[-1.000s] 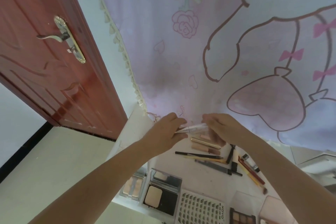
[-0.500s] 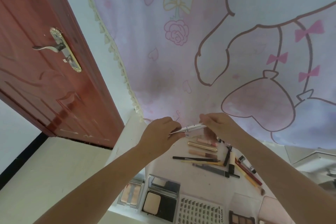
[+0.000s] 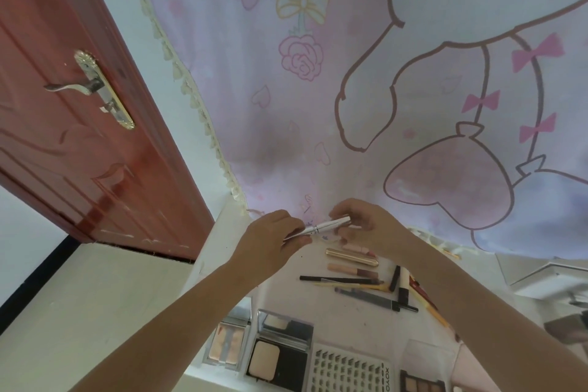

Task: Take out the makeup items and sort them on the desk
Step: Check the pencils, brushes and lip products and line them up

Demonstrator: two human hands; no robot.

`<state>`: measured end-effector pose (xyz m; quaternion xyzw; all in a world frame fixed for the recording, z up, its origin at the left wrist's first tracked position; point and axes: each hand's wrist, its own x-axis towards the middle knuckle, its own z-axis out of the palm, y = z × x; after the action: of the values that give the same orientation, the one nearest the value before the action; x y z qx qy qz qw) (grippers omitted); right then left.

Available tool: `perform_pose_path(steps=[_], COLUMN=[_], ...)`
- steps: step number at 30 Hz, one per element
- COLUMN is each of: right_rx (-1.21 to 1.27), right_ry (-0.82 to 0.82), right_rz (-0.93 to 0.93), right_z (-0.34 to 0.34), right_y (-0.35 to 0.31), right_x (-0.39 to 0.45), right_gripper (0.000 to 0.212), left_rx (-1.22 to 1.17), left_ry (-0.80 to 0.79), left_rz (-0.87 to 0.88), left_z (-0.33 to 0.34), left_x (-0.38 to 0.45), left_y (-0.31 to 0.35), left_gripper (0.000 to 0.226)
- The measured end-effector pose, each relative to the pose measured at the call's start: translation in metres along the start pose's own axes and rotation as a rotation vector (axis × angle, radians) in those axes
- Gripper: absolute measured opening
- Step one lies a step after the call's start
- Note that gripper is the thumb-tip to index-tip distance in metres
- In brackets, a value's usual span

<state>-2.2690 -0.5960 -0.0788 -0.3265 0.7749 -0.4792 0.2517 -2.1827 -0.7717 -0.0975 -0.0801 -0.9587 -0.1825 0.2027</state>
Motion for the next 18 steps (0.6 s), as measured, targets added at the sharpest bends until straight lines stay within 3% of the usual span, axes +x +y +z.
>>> perform_pose_path(steps=[2,5,8,12,15,18], right_rx=[0.080,0.077,-0.083,0.022,0.031,-0.030], right_ry=[-0.039,-0.037,-0.005,-0.029,-0.069,-0.055], right_rz=[-0.001,0.086,0.062,0.028,0.115,0.135], right_z=[0.002,0.005,0.009,0.013,0.017,0.018], right_y=[0.004,0.005,0.007,0.016,0.017,0.020], right_x=[0.003,0.012,0.018,0.023,0.030,0.037], right_gripper=[0.039,0.016,0.027,0.043,0.020,0.022], left_rx=[0.006,0.023,0.025,0.034,0.051,0.061], left_ry=[-0.018,-0.021,0.026,0.042,0.027,0.031], left_rz=[-0.021,-0.021,-0.005,-0.022,-0.033,-0.033], left_z=[0.001,0.003,0.009,0.016,0.020,0.026], left_x=[-0.002,-0.003,-0.006,-0.010,-0.011,-0.012], left_y=[-0.004,-0.009,-0.016,-0.027,-0.032,-0.037], left_gripper=[0.028,0.024,0.033,0.034,0.035,0.034])
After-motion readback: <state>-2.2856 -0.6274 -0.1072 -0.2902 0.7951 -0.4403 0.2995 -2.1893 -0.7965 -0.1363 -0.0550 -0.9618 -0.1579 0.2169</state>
